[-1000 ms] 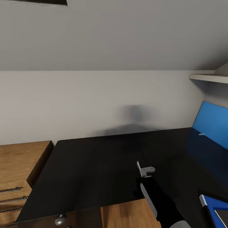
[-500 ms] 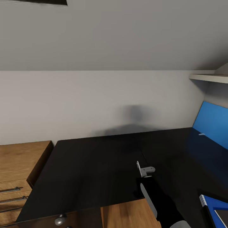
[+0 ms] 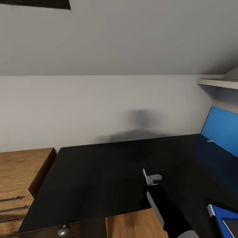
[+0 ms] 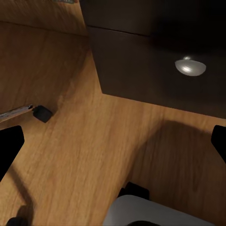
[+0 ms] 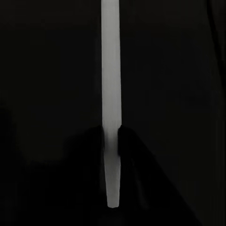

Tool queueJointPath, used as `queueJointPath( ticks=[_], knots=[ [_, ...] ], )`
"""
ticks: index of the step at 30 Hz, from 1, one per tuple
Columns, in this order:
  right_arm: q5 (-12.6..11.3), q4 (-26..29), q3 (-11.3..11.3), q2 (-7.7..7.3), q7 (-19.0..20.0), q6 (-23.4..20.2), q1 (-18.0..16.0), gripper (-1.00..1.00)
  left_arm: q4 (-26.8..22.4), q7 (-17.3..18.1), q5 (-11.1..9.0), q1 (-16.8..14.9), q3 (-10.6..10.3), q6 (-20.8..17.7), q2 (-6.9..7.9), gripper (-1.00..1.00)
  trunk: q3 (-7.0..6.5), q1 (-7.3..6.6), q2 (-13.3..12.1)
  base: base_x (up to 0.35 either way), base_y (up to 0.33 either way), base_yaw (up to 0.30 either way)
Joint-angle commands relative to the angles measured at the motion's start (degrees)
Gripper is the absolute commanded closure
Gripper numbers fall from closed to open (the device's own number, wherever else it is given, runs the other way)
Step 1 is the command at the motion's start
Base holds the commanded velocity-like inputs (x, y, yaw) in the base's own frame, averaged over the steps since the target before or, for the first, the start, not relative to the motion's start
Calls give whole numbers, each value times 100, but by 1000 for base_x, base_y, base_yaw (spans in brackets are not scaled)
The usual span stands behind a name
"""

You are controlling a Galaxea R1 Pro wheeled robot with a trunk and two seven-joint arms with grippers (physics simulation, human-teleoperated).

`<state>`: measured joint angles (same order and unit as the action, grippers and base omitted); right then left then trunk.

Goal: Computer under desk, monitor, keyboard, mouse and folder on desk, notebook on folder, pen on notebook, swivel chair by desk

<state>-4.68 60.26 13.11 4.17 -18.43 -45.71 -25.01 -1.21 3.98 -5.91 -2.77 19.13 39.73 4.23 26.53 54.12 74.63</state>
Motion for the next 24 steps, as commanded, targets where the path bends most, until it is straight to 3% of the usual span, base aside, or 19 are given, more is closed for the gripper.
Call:
queueJointPath(
  ticks=[1,9,15,24],
  knots=[
    [-77,163,10,-2,-29,-21,-4,100,6,42,-59,-4,-6,12,0,-100,-12,-23,-38,0,0,0],
    [-106,945,-27,-4,-44,-299,3,100,2,43,-59,-4,-4,-3,-9,-100,-156,-198,-359,0,0,0],
    [-111,1351,-329,4,-48,-561,8,100,6,42,-59,-4,2,-15,-12,-100,-264,-330,-600,0,0,-9],
    [-112,1664,-465,-1,-55,-635,21,100,7,43,-59,-4,3,-25,-13,-100,-425,-528,-961,0,0,-183]
  ],
)
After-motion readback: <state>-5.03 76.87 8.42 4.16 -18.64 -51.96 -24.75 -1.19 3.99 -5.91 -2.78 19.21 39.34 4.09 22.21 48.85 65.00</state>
